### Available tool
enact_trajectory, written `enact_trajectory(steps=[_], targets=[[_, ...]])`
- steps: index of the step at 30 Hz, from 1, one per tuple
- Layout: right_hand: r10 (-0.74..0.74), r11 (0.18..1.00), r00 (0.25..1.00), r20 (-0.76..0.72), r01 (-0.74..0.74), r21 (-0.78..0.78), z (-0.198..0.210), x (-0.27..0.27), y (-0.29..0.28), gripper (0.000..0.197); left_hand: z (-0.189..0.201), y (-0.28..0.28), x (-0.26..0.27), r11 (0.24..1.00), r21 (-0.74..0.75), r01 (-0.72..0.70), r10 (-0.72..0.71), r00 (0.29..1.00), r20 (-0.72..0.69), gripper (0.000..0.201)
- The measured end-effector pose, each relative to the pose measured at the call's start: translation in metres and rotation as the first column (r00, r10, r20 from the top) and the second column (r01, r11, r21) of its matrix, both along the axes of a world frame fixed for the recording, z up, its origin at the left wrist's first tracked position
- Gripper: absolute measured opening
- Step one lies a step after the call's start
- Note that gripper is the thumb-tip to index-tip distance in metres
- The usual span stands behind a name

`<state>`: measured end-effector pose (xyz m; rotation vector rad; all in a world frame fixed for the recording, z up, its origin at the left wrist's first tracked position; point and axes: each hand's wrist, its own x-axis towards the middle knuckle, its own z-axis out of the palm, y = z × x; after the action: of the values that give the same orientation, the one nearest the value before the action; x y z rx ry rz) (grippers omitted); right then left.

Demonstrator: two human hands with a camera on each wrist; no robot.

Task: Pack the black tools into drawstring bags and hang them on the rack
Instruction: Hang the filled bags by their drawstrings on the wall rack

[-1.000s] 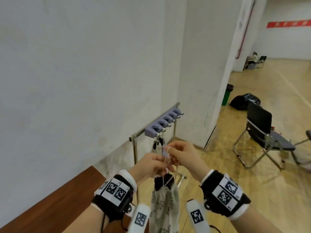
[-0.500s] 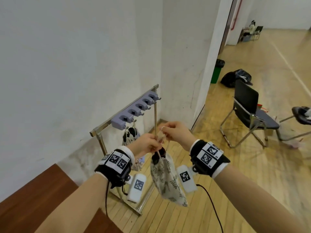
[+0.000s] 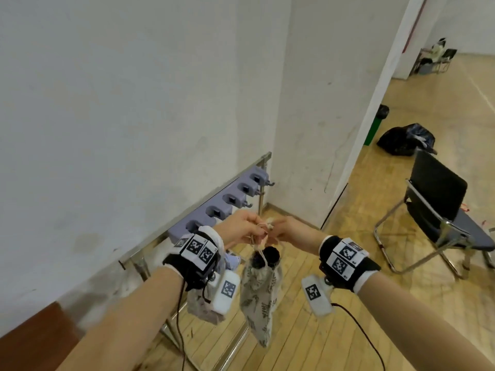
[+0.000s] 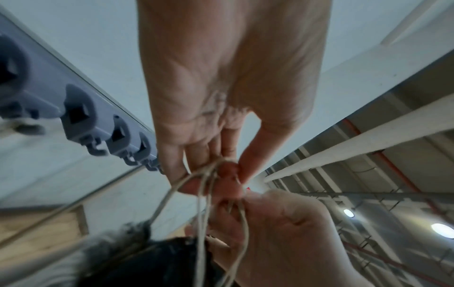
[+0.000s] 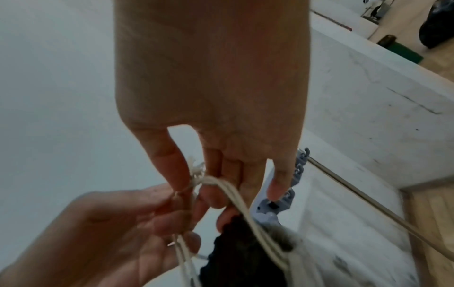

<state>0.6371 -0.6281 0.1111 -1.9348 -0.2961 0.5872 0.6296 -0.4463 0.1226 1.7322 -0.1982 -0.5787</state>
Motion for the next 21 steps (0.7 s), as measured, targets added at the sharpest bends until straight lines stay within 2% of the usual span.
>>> enact_trajectory(steps=[2, 4, 6, 10, 13, 16, 21], targets=[[-0.003, 0.998, 1.0, 0.027, 0.004, -0.065, -0.01, 0.021, 0.005, 0.011, -0.014, 0.012, 0.017, 0.995, 0.076, -0.066, 0.065, 0.998, 0.024, 0.014], [0.038, 0.995, 0.999, -0.029, -0.04, -0.09, -0.023, 0.046, 0.012, 0.017, -0.028, 0.022, 0.036, 0.984, 0.118, -0.132, 0.126, 0.991, 0.055, 0.012], [0.072, 0.991, 0.997, -0.017, -0.074, -0.108, -0.034, 0.071, 0.021, 0.025, -0.041, 0.032, 0.057, 0.963, 0.174, -0.205, 0.191, 0.977, 0.093, 0.009], [0.149, 0.966, 0.986, 0.068, -0.131, -0.225, -0.051, 0.116, 0.043, 0.025, -0.062, 0.043, 0.09, 0.912, 0.245, -0.329, 0.33, 0.943, 0.036, 0.021], [0.225, 0.944, 0.971, 0.082, -0.196, -0.266, -0.064, 0.143, 0.054, 0.028, -0.084, 0.051, 0.111, 0.854, 0.294, -0.43, 0.44, 0.898, 0.035, 0.027], [0.291, 0.912, 0.954, 0.068, -0.256, -0.32, -0.077, 0.167, 0.065, 0.031, -0.091, 0.049, 0.122, 0.757, 0.375, -0.535, 0.549, 0.832, 0.079, 0.033], [0.331, 0.88, 0.942, 0.049, -0.289, -0.377, -0.106, 0.202, 0.07, 0.033, -0.101, 0.033, 0.141, 0.655, 0.531, -0.537, 0.565, 0.815, 0.127, 0.031]])
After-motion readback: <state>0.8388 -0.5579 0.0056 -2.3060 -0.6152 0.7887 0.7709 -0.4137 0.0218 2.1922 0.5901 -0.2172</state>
